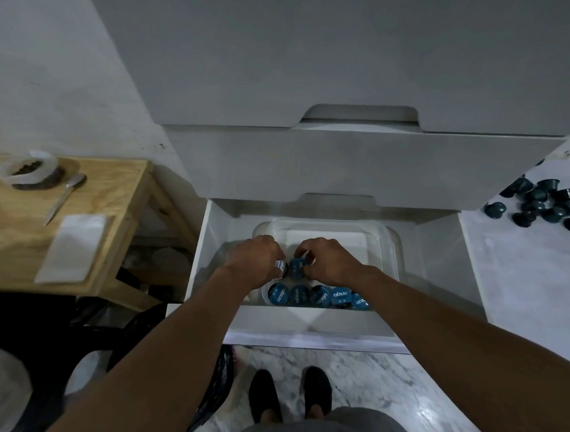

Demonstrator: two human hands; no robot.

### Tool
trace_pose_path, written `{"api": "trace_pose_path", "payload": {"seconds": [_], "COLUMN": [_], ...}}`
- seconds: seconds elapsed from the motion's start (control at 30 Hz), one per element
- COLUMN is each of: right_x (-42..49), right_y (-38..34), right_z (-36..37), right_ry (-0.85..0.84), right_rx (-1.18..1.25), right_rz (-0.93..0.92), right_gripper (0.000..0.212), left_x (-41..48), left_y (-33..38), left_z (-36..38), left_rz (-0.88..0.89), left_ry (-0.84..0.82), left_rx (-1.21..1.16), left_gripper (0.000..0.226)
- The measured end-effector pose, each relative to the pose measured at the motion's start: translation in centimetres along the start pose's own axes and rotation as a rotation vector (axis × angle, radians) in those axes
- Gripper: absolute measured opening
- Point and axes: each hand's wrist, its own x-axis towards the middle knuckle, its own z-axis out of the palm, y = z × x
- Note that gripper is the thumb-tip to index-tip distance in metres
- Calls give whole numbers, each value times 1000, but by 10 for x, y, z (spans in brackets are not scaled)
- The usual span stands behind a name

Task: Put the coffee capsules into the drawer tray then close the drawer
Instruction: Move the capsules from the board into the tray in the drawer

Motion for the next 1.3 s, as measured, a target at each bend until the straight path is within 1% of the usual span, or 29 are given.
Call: {"api": "trace_pose_path", "payload": {"seconds": [0.23,0.5,0.67,0.8,0.9,1.0,1.13,1.2,1.3], "right_x": [1,-1,-1,0,0,-2,-15,-28,-55], "right_y": [-3,-1,0,2,1,2,2,3,5], "right_z": [2,3,3,2,-3,-12,-28,-37,-49], "right_ry": [-39,-63,-62,-57,-13,74,197,260,364], "right_rx": [-4,-2,-8,-35,-66,-96,-190,-228,-268], "right_rz": [7,8,6,-1,-15,-28,-98,-117,-101], "right_gripper": [32,28,28,32,34,34,36,37,38], "left_x": [1,2,2,-1,-5,-12,-27,-37,-49], "left_y": [-4,-5,-5,-5,-4,-1,9,16,28], "left_z": [-3,-2,0,1,-1,-5,-12,-13,-16], "left_rz": [36,95,103,80,42,-15,-80,-67,-2], "left_ry": [-55,-59,-68,-56,0,83,263,343,439], "left_rx": [41,102,99,49,28,-8,-53,-75,-65], "left_gripper": [39,40,44,46,44,44,43,41,40]}}
